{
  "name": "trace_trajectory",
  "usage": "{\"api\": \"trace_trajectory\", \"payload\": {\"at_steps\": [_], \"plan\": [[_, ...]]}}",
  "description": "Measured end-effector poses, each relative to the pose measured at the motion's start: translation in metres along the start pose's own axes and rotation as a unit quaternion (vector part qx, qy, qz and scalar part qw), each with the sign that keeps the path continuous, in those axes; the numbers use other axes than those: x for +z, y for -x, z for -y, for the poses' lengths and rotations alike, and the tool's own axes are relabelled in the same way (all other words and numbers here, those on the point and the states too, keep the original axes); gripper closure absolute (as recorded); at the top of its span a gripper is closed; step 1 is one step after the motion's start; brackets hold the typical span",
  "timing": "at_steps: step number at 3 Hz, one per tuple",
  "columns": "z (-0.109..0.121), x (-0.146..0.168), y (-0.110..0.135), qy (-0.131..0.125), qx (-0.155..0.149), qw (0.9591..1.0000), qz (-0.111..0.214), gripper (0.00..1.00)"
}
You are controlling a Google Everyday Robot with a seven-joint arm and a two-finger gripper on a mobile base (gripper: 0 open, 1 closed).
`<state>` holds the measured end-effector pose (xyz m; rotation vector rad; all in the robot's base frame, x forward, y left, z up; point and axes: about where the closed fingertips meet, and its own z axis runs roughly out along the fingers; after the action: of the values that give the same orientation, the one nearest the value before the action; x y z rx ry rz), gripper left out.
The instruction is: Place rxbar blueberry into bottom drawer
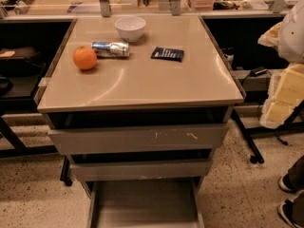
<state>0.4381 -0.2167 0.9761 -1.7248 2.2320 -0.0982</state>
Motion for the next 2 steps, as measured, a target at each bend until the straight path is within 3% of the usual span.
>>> {"api": "trace_trajectory", "payload": {"at_steps": [2], "plan": [[0.0071, -0.0022, 0.0066, -0.011, -0.007, 0.9999, 0.006, 0.00]]}}
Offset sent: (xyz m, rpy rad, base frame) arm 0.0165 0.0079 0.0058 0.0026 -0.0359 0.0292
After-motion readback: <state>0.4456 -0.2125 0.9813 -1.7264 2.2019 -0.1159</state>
